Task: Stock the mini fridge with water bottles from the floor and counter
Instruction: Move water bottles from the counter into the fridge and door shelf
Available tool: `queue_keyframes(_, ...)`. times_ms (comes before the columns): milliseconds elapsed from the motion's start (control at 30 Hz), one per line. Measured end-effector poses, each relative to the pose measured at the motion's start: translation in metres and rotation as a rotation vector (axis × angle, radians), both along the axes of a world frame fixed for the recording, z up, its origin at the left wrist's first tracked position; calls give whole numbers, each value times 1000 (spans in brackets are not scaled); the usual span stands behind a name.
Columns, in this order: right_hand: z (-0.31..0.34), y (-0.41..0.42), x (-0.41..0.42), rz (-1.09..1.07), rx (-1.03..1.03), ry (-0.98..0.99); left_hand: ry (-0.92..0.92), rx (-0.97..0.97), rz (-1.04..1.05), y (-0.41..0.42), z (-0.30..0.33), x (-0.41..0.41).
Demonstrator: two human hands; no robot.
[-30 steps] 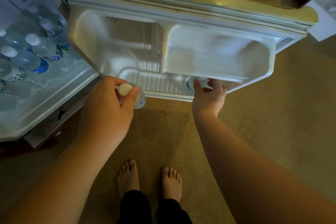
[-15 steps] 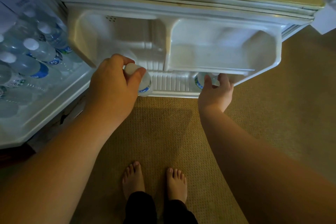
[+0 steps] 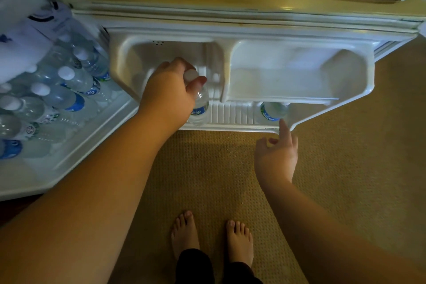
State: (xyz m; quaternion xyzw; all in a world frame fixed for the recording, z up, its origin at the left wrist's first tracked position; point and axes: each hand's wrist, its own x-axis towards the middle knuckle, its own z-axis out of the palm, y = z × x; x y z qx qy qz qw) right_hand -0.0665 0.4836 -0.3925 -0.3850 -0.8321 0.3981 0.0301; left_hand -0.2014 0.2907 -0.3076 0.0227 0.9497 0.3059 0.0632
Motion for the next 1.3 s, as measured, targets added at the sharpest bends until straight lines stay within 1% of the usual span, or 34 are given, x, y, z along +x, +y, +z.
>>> queue_keyframes(133, -3, -9, 18, 107, -12, -13, -39, -22, -1, 2, 1, -8)
queue_keyframes(300, -1, -18, 22, 236, 37, -39, -99, -69, -29, 4, -5, -8)
queue_keyframes(433, -3, -17, 24, 342, 54, -114, -157, -122, -73, 8, -17, -1)
queue_keyframes(567, -6, -12, 26, 401, 48, -180, -223, -165, -94, 14, -39, 15)
queue_keyframes(667, -6, -7, 29, 442, 83, -194, -193, -170, -53, 21, -48, 25)
queue_keyframes(767, -3, -3, 31, 460, 113, -206, -151, -193, 62, 27, -52, 28)
queue_keyframes(833, 1, 1, 33, 473, 122, -239, -186, -131, 117, 32, -52, 28)
queue_keyframes(900, 4, 4, 34, 494, 135, -257, -225, -41, 126, 41, -49, 31)
queue_keyframes(1033, 11, 8, 36, 541, 162, -272, -206, -16, 93, 61, -45, 40)
queue_keyframes(1100, 14, 10, 37, 556, 173, -278, -249, 0, 118, 71, -45, 44)
queue_keyframes(1200, 19, 14, 40, 551, 213, -224, -307, -1, 106, 87, -47, 47)
queue_keyframes(1300, 23, 19, 41, 533, 266, -138, -284, 36, 78, 100, -48, 49)
